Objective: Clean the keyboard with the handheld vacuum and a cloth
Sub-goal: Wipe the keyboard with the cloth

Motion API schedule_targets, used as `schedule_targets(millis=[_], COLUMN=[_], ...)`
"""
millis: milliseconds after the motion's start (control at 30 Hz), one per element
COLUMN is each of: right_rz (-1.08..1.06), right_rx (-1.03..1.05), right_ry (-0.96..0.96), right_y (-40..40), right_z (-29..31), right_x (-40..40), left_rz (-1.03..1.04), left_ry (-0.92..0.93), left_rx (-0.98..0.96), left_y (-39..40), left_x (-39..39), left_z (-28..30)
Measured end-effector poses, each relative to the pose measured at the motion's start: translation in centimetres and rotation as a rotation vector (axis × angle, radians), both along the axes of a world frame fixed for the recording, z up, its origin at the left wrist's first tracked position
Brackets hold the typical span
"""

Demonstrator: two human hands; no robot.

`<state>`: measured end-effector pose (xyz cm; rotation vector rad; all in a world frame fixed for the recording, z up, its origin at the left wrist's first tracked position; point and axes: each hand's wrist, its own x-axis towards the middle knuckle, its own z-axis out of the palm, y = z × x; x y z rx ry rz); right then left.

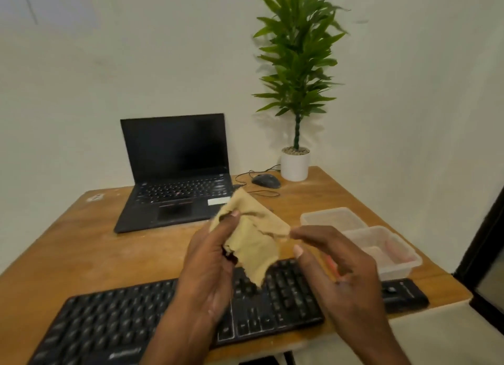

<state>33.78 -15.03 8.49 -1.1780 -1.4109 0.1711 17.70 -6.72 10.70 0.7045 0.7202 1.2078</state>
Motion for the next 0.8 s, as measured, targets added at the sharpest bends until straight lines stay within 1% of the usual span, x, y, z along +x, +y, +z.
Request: schedule_targets(millis=[33,100,233,300,367,433,467,533,600,667,733,800], right_rz=[0.008,0.027,0.091,0.100,0.125,0.160,0.184,0.240,0.266,0.312,0.405,0.434], right_rx=[-0.082,-0.296,-0.693,-0.775,-0.784,-0.728,-0.689,-0.607,-0.533,-0.508,-0.500,-0.484], right_ry=[0.025,-0.043,-0.372,-0.530,-0.540,-0.462,-0.378,-0.145,0.024,0.187,0.381,0.495], right_y=[0.1,0.6,2.0,2.9,3.7,4.4,4.4,4.6,4.8,5.1,5.5,5.9], right_z=[-0.5,-1.9,-3.7,-4.1,-4.3,-4.5,-4.5,-4.5,-4.4,-3.8,-3.2,-2.8], right_x=[0.5,1.6,2.5,2.2,1.2,-0.6,-1.7,-4.8,-8.4,-11.6,-14.1,-15.8], left_rz=[0.048,0.132,0.238,0.264,0.292,0.323,0.332,0.342,0.341,0.330,0.315,0.318], left_ry=[0.040,0.100,0.105,0.107,0.127,0.123,0.112,0.085,0.059,-0.002,-0.075,-0.138], left_rx=[0.010,0.032,0.002,-0.027,-0.024,-0.015,-0.016,-0.038,-0.055,-0.060,-0.066,-0.060], left_y=[0.2,0.8,1.6,1.8,1.9,1.6,1.5,1.3,1.1,0.9,0.7,0.4], left_x=[-1.3,-4.2,-9.4,-11.1,-12.3,-13.0,-13.0,-12.8,-12.4,-11.8,-11.5,-11.4], left_z=[0.0,-0.2,-0.8,-1.3,-2.1,-2.9,-3.4,-4.2,-4.7,-5.0,-5.2,-5.4])
